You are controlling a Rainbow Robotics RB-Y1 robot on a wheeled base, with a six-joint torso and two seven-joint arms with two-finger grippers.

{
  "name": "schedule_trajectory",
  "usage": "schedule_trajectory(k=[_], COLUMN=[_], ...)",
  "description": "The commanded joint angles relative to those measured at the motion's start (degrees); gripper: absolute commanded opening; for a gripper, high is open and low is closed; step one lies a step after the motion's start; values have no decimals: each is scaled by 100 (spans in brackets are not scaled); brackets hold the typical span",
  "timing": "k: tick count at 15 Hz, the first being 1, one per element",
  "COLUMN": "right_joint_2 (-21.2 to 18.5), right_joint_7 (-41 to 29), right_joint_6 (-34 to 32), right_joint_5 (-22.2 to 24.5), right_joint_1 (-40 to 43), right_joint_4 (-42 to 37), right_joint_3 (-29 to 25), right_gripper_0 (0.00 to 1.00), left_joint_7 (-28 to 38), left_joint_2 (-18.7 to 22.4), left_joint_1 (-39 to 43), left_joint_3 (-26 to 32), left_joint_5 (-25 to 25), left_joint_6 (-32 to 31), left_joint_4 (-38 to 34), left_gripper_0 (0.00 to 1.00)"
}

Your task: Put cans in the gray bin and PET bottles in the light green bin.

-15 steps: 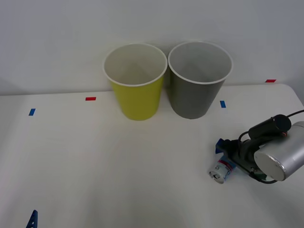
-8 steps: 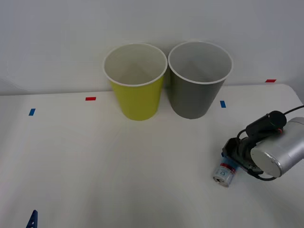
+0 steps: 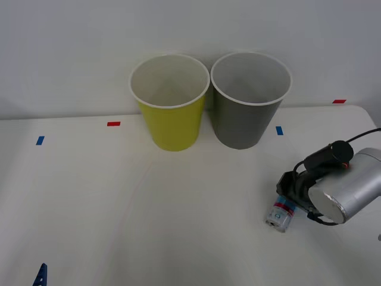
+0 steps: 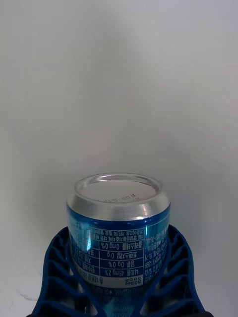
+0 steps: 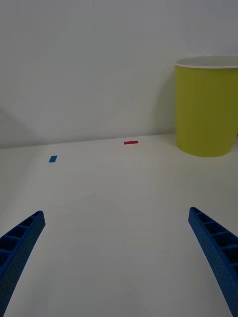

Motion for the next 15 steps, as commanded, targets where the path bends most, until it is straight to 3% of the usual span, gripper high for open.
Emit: schedule_trajectory(k=[1, 9, 12, 14, 15], right_joint_2=[250, 716, 733, 628, 777], right_joint_7=[973, 3671, 3900, 4146, 4410], right_joint_6=[365, 383, 392, 374, 638], right_joint_5=[222, 802, 802, 486, 600], right_joint_1=[161, 1066, 1339, 1506, 1348], right_joint_4=[-395, -1696, -2188, -2505, -2619], right_joint_3=[-447, -1291, -1387, -1695, -1739], right_gripper_0=[0, 0, 0, 0, 0], left_joint_7=[0, 0, 0, 0, 0], left_joint_2=[0, 0, 0, 0, 0], left_joint_1=[0, 0, 0, 0, 0], left_joint_3=[0, 0, 0, 0, 0], left_joint_5=[0, 0, 0, 0, 0], left_joint_6=[0, 0, 0, 0, 0], left_joint_4=[0, 0, 0, 0, 0], left_gripper_0=[100, 100, 100, 100, 100])
